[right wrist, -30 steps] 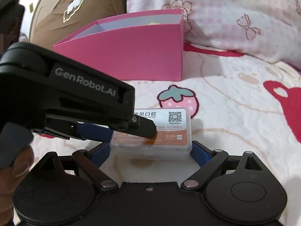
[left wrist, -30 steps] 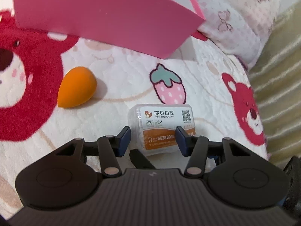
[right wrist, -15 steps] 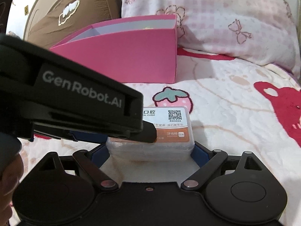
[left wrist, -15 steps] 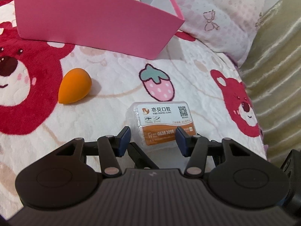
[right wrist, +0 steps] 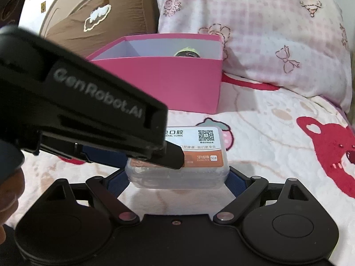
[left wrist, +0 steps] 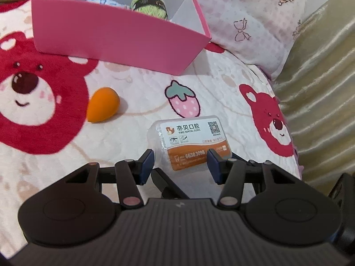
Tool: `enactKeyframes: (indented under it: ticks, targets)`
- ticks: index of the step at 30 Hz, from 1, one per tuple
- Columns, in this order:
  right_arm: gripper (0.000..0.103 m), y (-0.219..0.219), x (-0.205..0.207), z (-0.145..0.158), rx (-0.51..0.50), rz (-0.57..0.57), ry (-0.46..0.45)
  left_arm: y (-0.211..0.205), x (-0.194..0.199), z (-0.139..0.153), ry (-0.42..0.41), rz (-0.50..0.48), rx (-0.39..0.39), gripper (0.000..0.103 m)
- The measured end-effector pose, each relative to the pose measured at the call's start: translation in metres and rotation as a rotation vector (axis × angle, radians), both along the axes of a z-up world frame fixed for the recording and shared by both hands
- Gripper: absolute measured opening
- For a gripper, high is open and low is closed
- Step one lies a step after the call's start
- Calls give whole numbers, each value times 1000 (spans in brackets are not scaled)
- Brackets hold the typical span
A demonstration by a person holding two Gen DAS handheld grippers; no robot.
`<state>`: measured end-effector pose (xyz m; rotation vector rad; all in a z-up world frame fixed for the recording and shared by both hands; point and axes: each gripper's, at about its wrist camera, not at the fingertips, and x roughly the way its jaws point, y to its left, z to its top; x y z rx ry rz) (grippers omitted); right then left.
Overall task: Organize objects
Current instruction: 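Lift the clear plastic box with the left tool toward the pink box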
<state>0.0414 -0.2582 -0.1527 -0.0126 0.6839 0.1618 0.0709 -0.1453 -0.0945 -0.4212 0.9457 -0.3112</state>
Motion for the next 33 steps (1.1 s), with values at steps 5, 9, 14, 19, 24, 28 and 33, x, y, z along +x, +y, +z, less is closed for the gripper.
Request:
enactKeyframes:
  ticks: [5,9,14,19,24,28,33]
  targets:
    - [94,10,-5,15,22,20,-41,11,-14,21,-61,11,14,51]
    - [94,22,-5,28,15,29,-63,25,-18,37,-81,28,5,50]
    - [94,35,-3,45,31,52,-60,38,-22,56,-71,71,19,51]
    - [94,43,-2,58,66,64,-66,50,-21,74,-70,77,27,50]
    - [94,43,1,69,97,83,-73,55,-23,84,-90,77,34,50]
    - [94,45,7,72,95,101,-75,57,-20,89,-99,88,43,50]
    - [94,51,13,78,87,112,-75,64,-17,96,-97,97,32,50]
